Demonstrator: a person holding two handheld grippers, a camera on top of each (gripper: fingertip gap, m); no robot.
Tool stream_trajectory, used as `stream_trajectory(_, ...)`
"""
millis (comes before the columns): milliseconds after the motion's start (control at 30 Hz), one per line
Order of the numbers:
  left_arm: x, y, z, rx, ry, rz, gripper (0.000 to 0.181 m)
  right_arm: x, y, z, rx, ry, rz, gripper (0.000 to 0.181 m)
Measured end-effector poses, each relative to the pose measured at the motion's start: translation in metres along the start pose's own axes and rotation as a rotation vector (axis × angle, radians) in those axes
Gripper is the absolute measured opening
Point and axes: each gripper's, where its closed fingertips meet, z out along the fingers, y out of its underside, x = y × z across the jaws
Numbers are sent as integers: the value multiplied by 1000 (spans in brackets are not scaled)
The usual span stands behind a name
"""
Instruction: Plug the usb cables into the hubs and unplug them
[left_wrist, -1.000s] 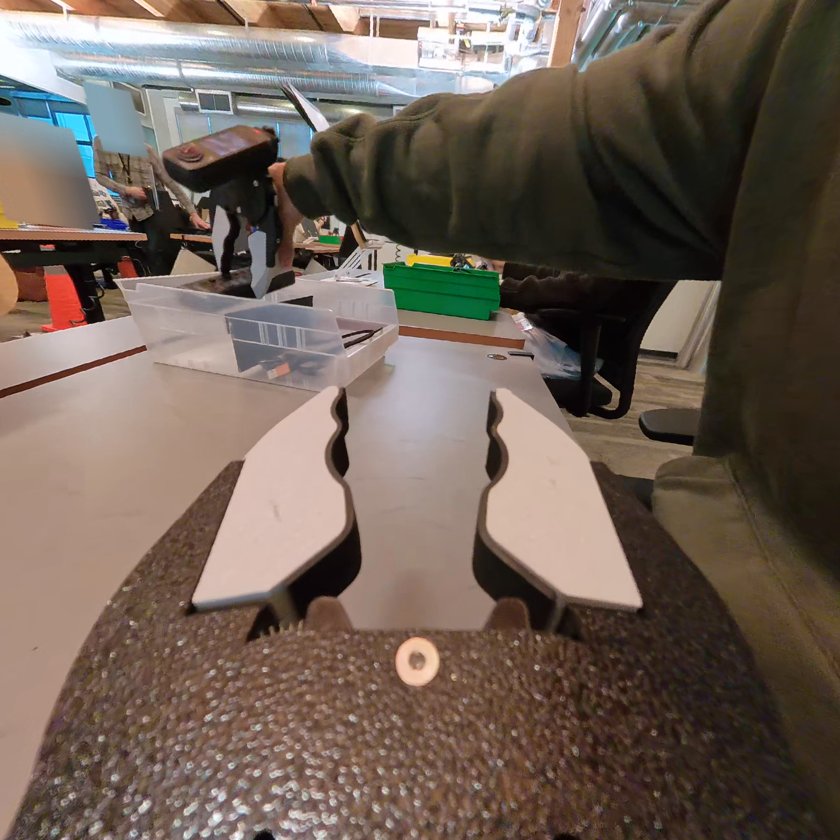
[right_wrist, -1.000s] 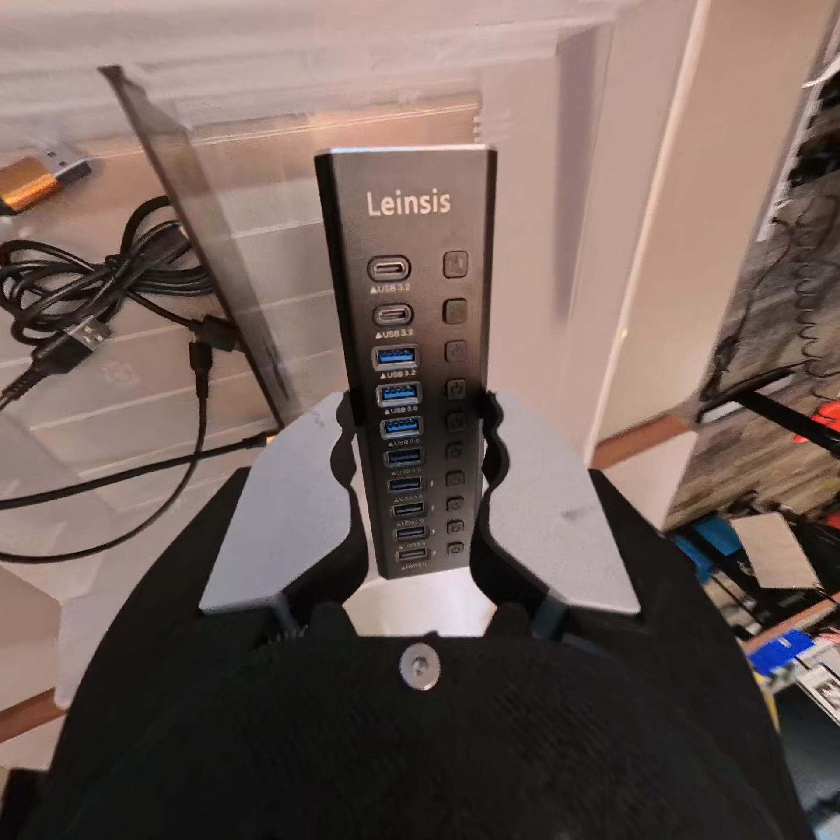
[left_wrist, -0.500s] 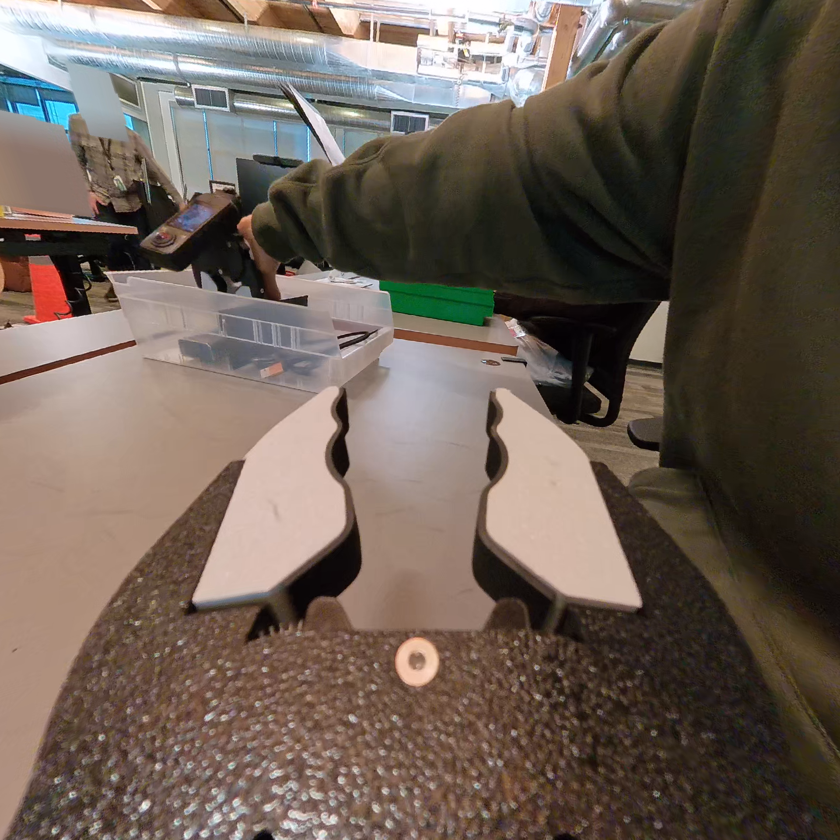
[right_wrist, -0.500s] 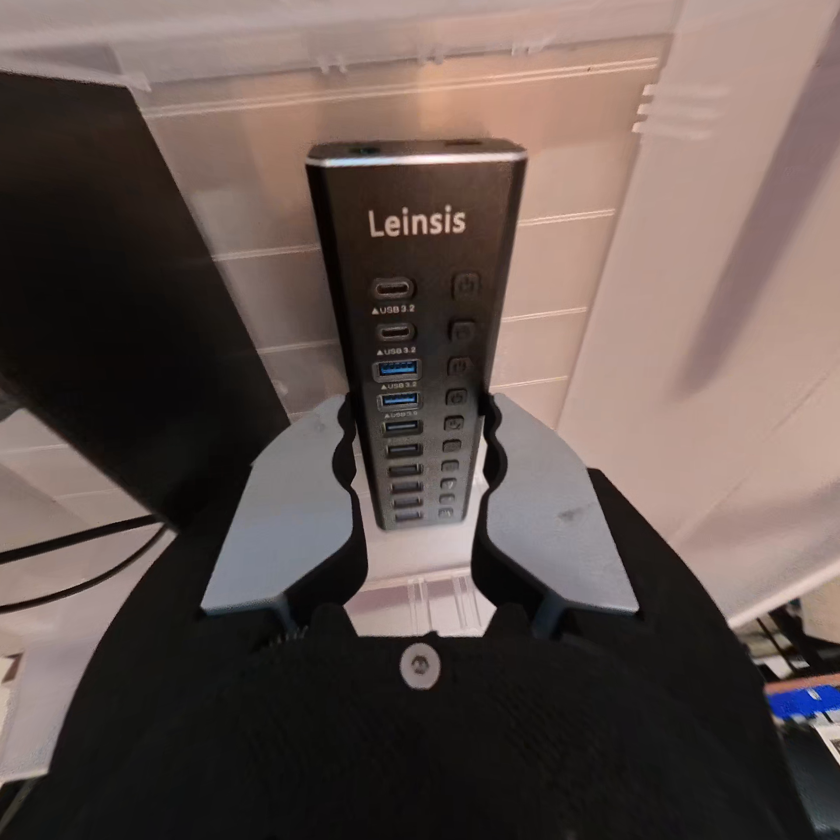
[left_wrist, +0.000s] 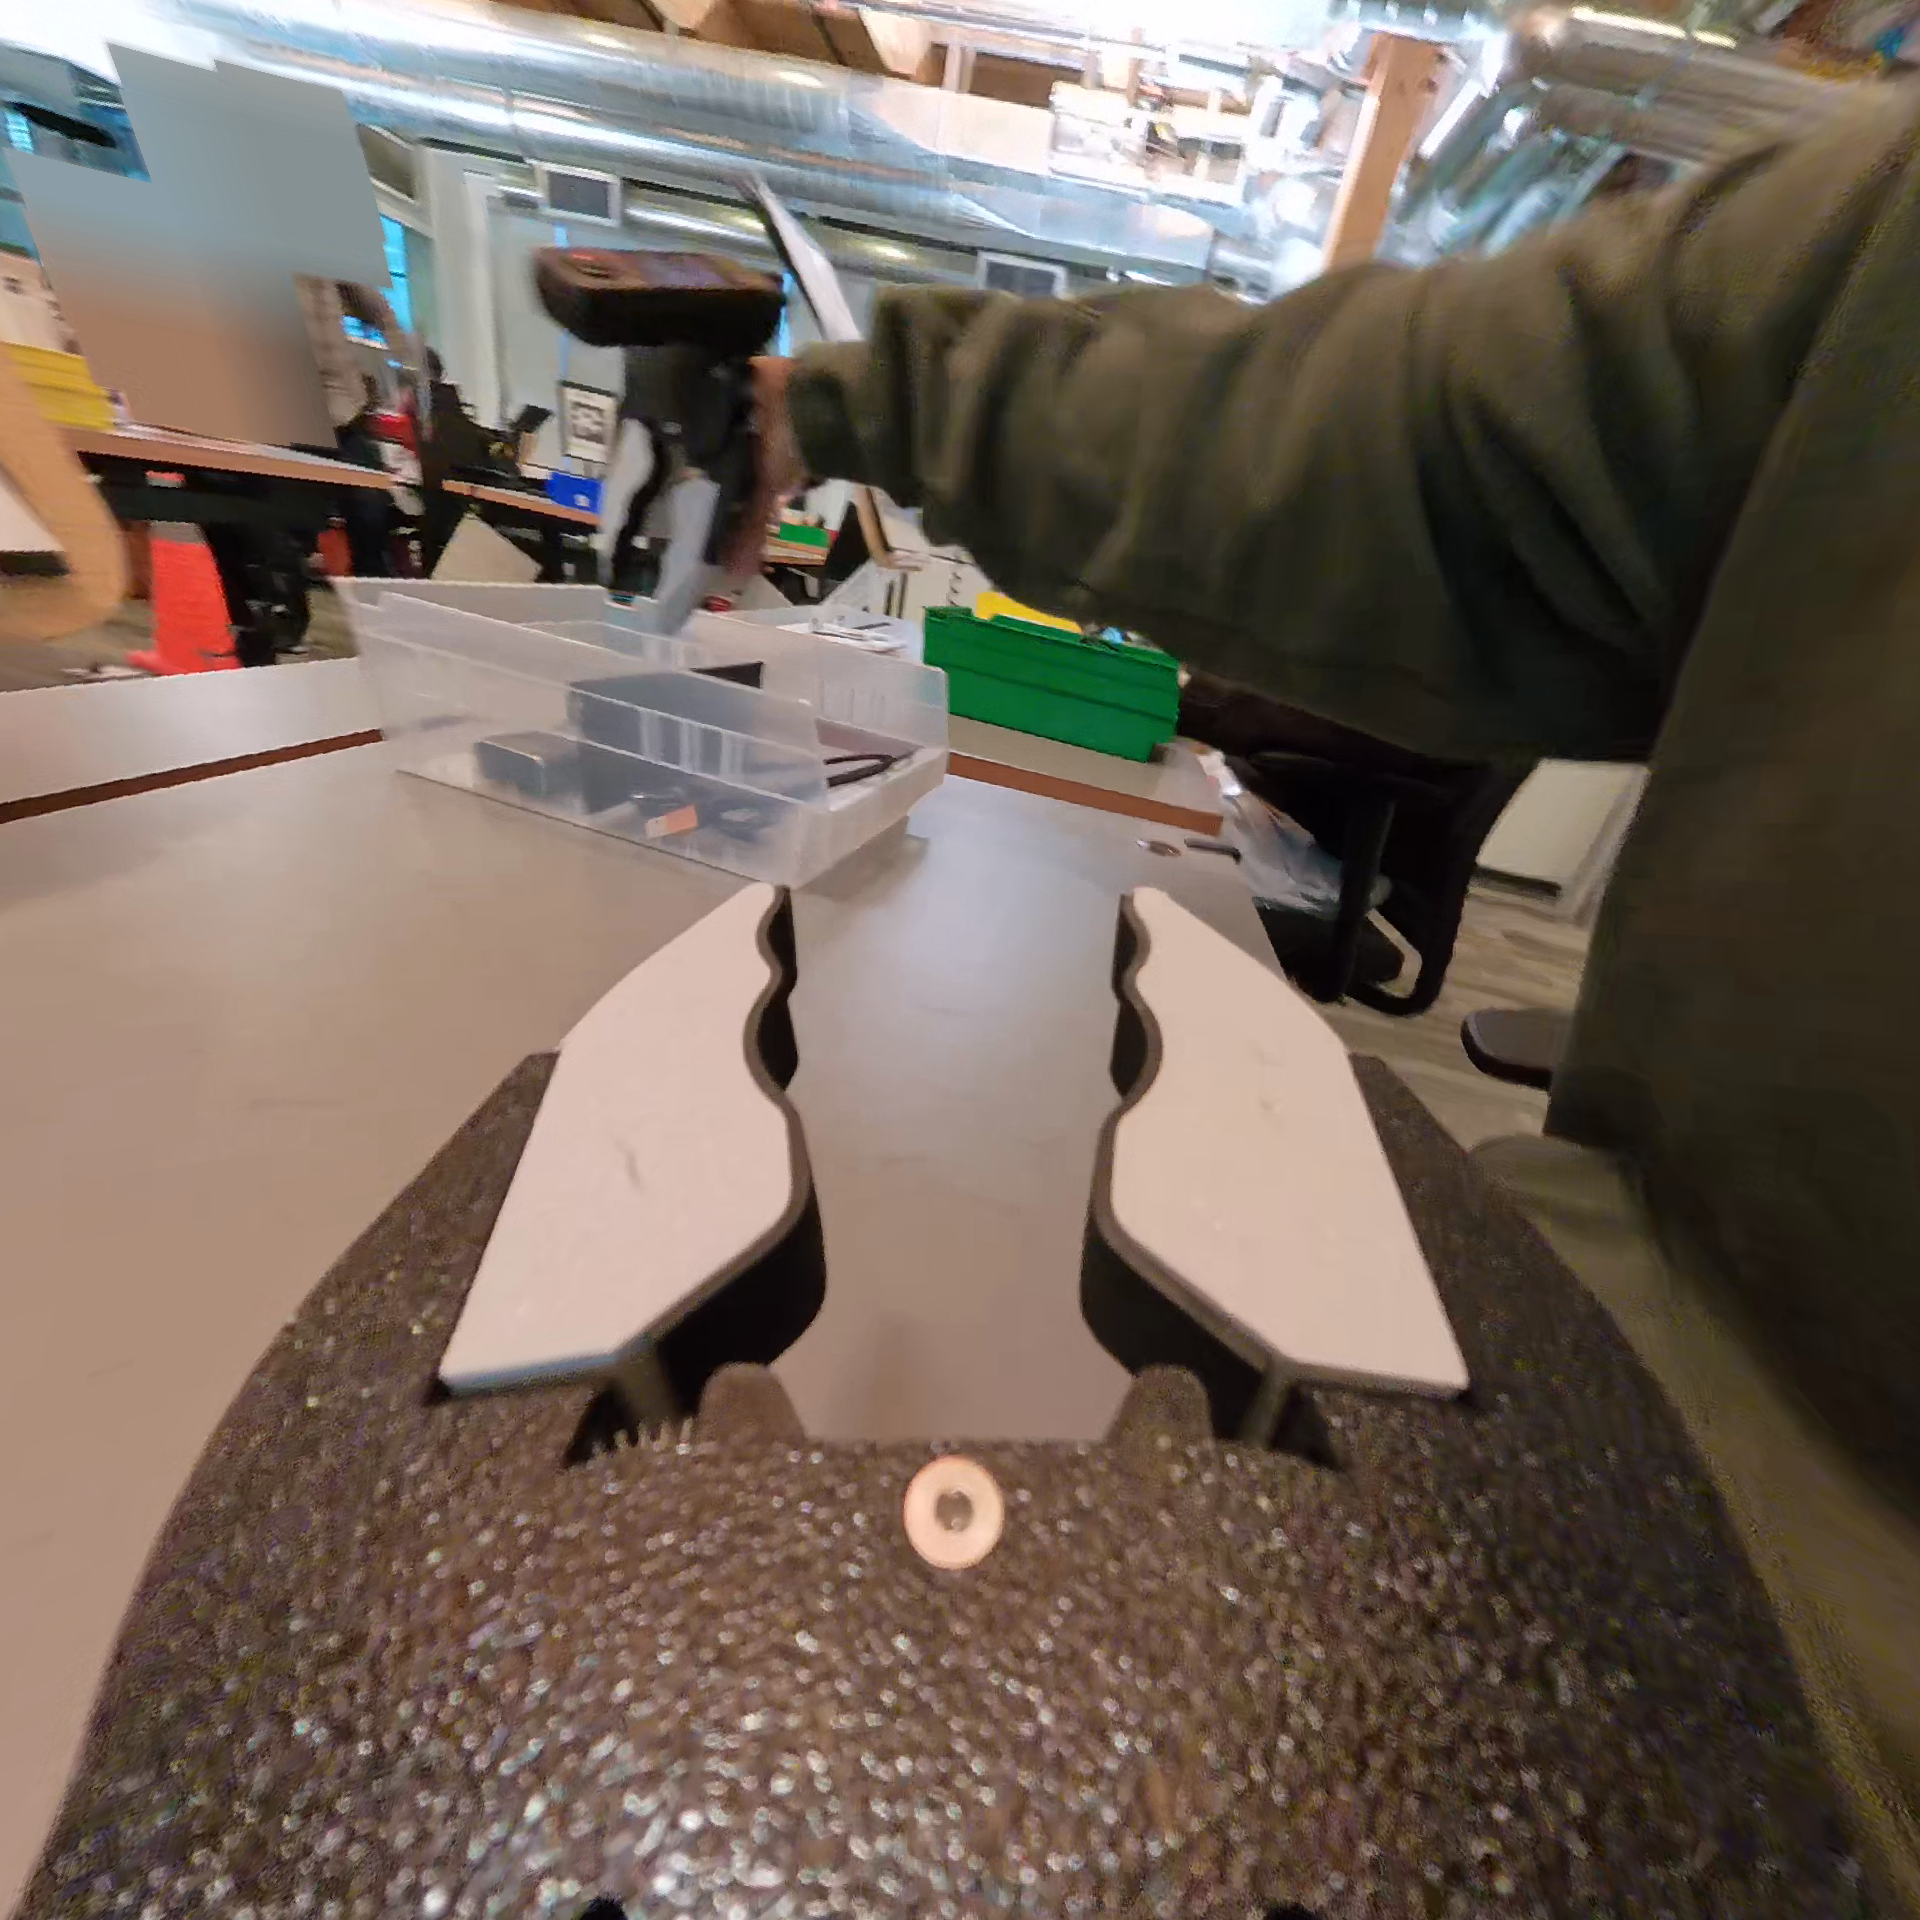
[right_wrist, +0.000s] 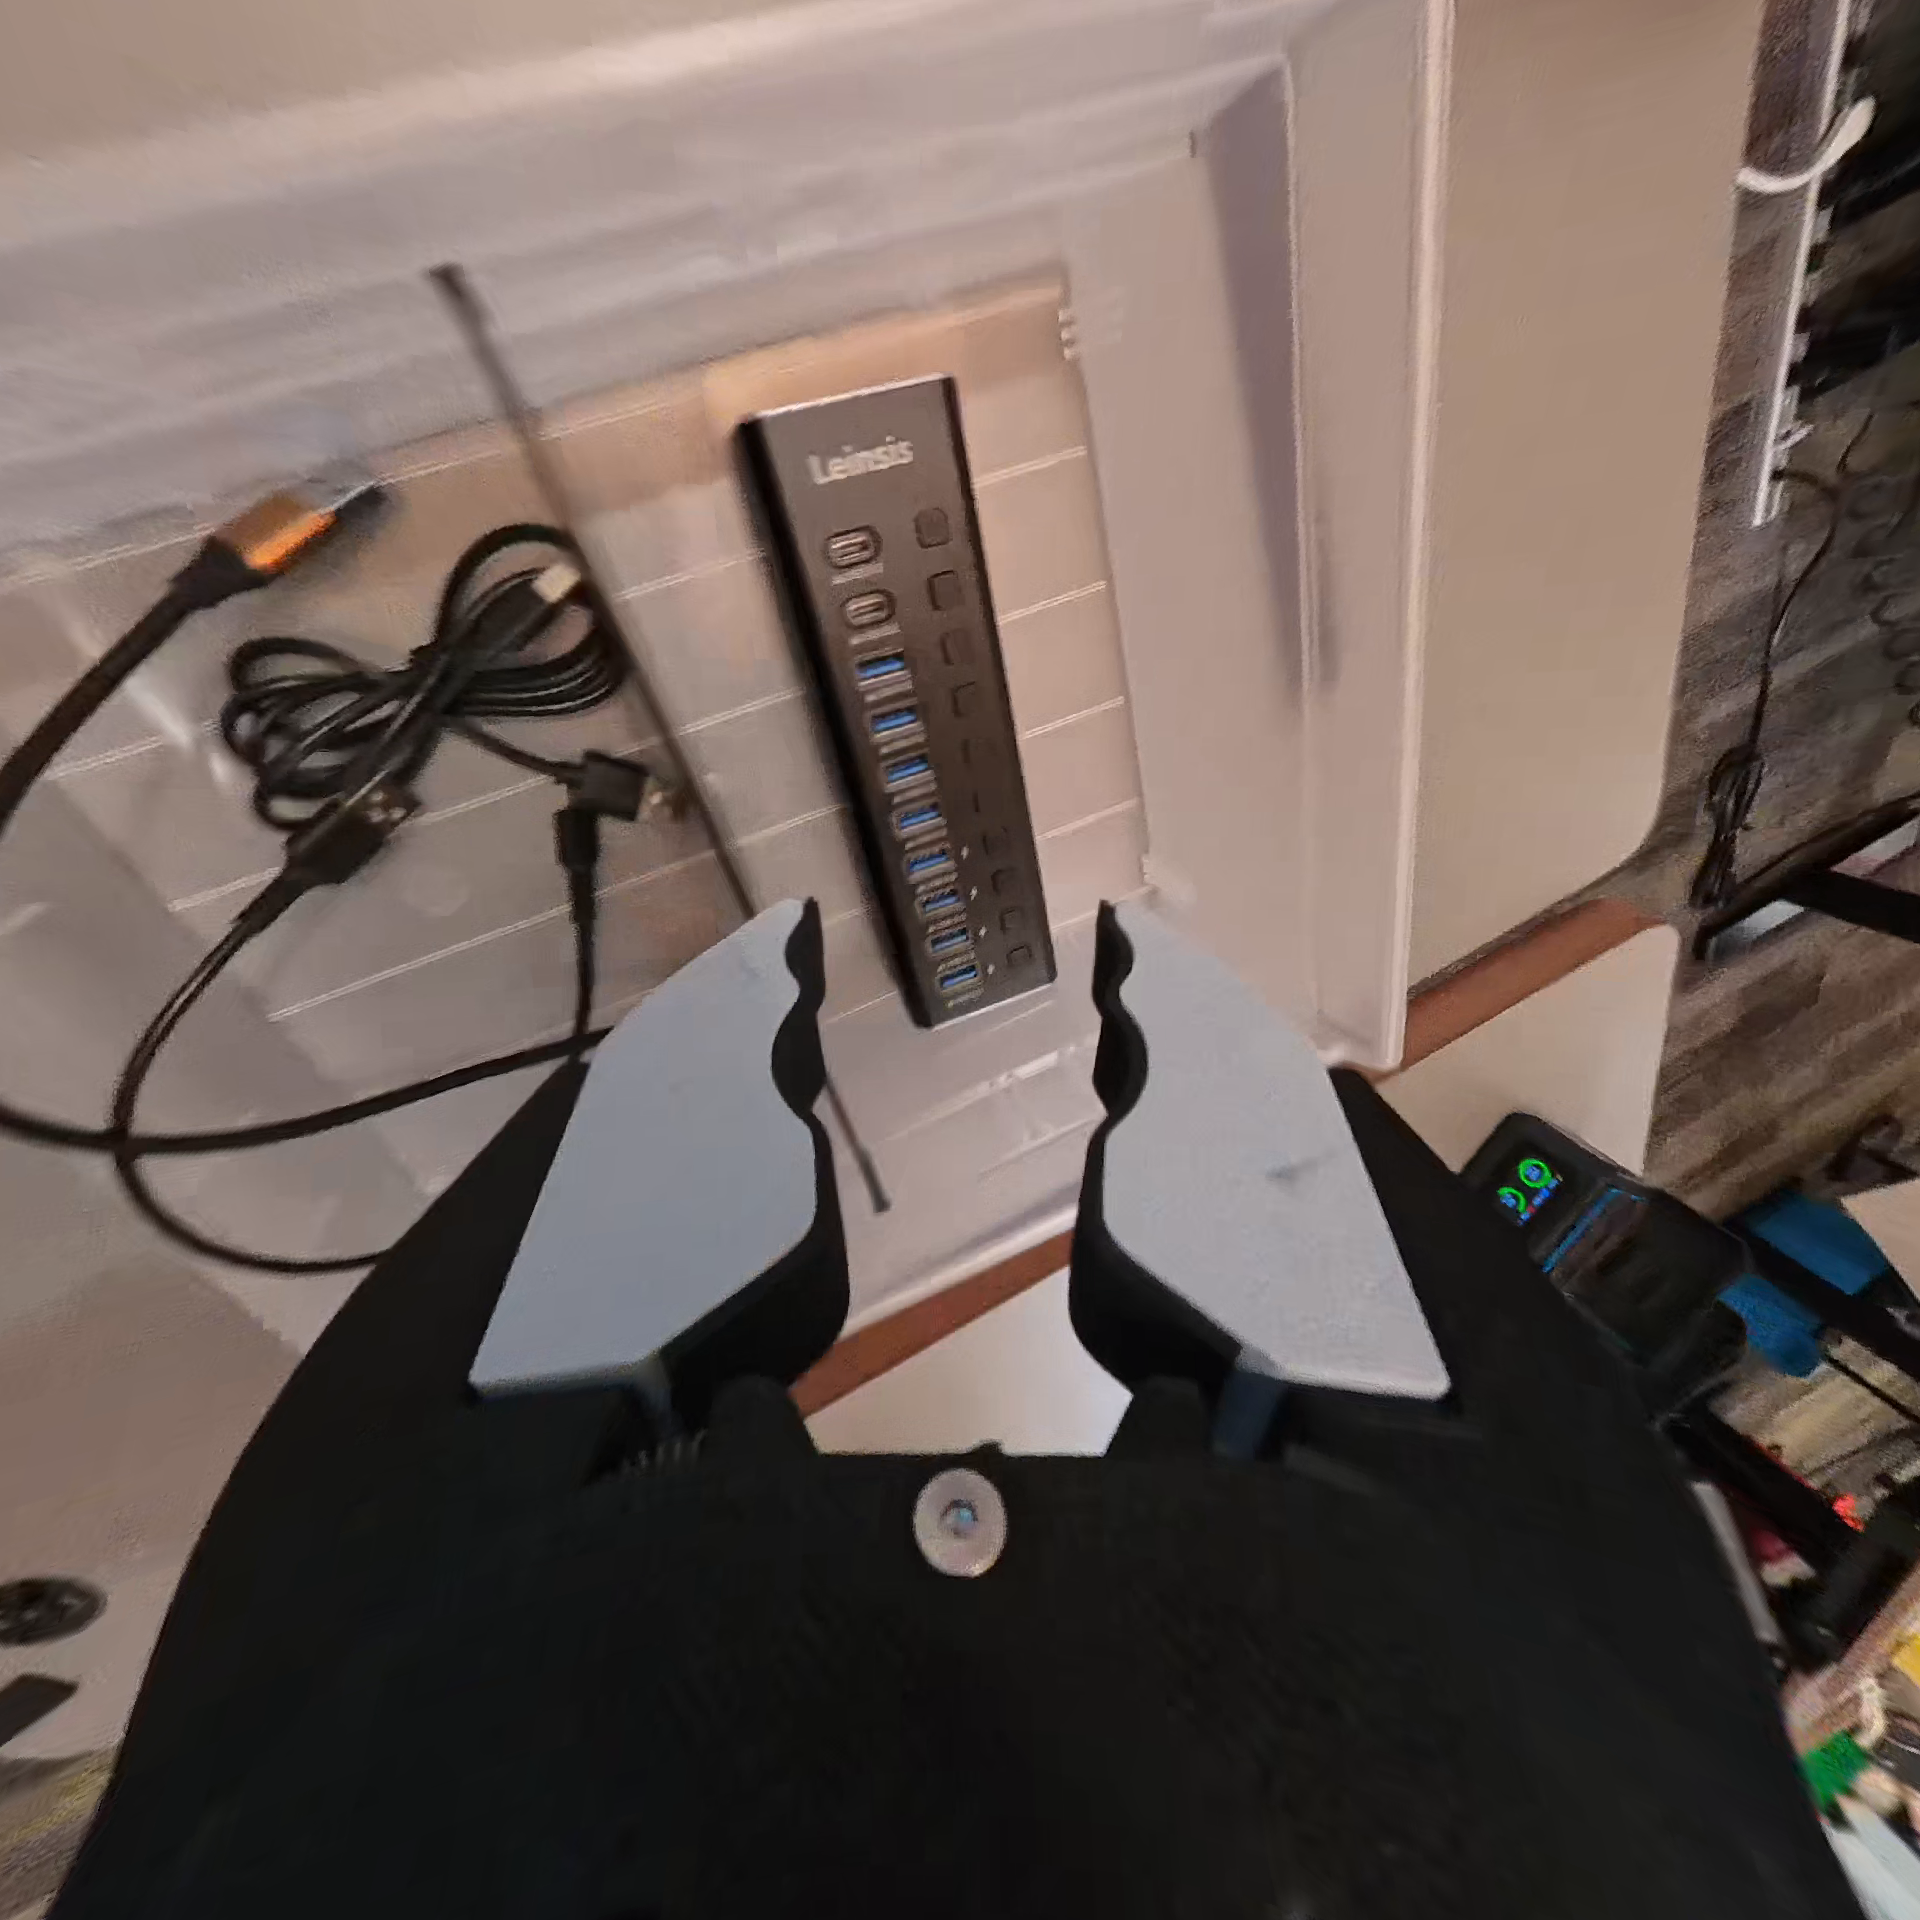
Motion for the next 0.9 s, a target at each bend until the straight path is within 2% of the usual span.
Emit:
stream_trajectory(67, -9, -14, -11, -2, -70, 3, 58, -14, 4, -20, 8, 50, -20, 58)
stream_trajectory(167, -40, -30, -51, -178, -279, 142, 60, -61, 6, -48, 74, 70, -32, 69)
stream_trajectory(233, -68, -48, -88, -319, -391, 239, 63, -113, -2, -66, 196, 35, -54, 67)
stream_trajectory(300, -96, -72, -120, -432, -421, 319, 65, -170, -9, -80, 307, -1, -83, 66)
stream_trajectory(367, -137, -84, -143, -585, -406, 355, 63, -222, -11, -87, 386, 1, -106, 63)
stream_trajectory(433, -189, -78, -158, -779, -395, 354, 65, -271, -15, -88, 457, 5, -127, 62)
stream_trajectory(500, -230, -64, -158, -909, -345, 327, 61, -315, -20, -86, 529, -4, -134, 58)
stream_trajectory(633, -285, -29, -155, -1179, -267, 389, 56, -378, -14, -77, 575, -84, -70, 56)
stream_trajectory(767, -317, 2, -164, -1408, -250, 387, 52, -408, -2, -73, 603, -150, 10, 55)
stream_trajectory(867, -317, 13, -162, -1432, -219, 323, 33, -416, 2, -72, 634, -159, 25, 53)
stream_trajectory(900, -318, 15, -163, -1437, -230, 316, 32, -416, 4, -70, 637, -165, 28, 52)
